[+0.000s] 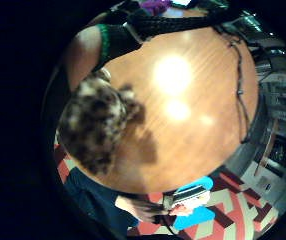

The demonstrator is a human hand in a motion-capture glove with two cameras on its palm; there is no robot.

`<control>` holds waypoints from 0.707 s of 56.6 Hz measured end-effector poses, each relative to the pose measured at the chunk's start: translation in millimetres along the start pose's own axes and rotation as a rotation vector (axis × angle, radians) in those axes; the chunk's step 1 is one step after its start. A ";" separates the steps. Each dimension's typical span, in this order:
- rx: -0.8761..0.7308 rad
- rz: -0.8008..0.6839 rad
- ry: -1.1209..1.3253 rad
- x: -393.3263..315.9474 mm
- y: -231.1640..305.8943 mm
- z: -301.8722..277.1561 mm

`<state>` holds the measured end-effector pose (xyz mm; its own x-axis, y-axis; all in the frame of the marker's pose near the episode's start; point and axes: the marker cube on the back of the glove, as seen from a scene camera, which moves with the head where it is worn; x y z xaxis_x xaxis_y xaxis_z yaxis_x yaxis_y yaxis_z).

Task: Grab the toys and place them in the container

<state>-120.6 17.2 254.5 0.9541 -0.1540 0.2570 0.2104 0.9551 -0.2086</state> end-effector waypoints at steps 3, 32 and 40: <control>0.012 0.002 0.033 3.1 -6.0 15.0; 0.310 -0.049 0.005 -6.8 -44.4 9.6; 0.369 -0.060 0.042 -31.5 -36.2 -56.2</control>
<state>-146.3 -26.7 200.9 0.9519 -0.2154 0.2179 0.1825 0.9699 0.1613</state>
